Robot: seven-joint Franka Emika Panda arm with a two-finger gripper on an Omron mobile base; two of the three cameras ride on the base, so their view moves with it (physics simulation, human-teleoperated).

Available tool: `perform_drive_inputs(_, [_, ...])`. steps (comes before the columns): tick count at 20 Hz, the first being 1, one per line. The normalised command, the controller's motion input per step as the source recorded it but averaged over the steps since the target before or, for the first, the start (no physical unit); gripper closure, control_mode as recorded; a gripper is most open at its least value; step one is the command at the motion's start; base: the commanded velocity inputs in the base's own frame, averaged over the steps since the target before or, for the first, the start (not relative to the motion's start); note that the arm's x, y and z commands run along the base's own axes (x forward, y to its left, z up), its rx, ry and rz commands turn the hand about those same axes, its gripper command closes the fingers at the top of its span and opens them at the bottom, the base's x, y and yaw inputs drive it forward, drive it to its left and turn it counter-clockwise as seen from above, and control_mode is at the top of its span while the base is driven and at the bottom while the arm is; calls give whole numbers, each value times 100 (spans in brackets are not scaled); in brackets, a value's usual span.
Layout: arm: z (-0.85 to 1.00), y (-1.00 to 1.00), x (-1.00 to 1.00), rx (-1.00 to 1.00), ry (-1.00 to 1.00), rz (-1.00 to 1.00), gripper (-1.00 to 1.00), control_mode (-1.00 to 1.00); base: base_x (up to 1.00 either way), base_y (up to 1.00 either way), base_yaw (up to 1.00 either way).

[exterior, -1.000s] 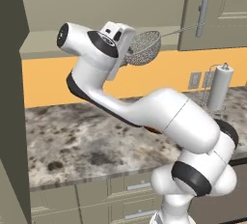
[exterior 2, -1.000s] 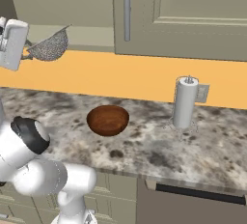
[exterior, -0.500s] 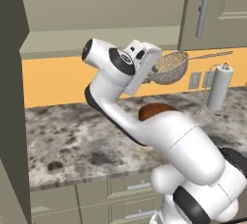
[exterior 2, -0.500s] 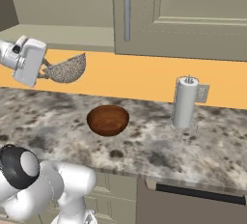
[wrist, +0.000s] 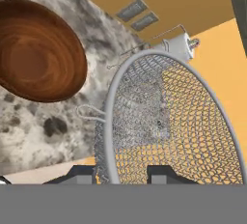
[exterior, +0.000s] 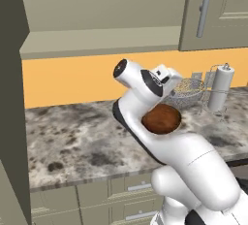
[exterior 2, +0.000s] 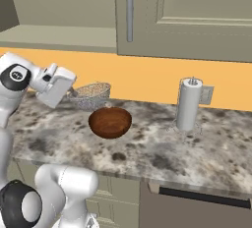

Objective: Open the cabinet and setup a tea strainer by placing it in the bowl upright.

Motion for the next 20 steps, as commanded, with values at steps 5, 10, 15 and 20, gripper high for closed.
perform_drive_inputs(5, [-44, -24, 46, 44, 1, -2, 100, -100, 0, 0, 0])
perform_drive_inputs(10, [-53, -27, 49, 27, -2, 3, 100, -100, 0, 0, 0])
perform_drive_inputs(15, [-50, 0, 32, 6, -17, 0, 100, -100, 0, 0, 0])
perform_drive_inputs(20, [-49, 0, 51, -3, 2, 0, 100, -100, 0, 0, 0])
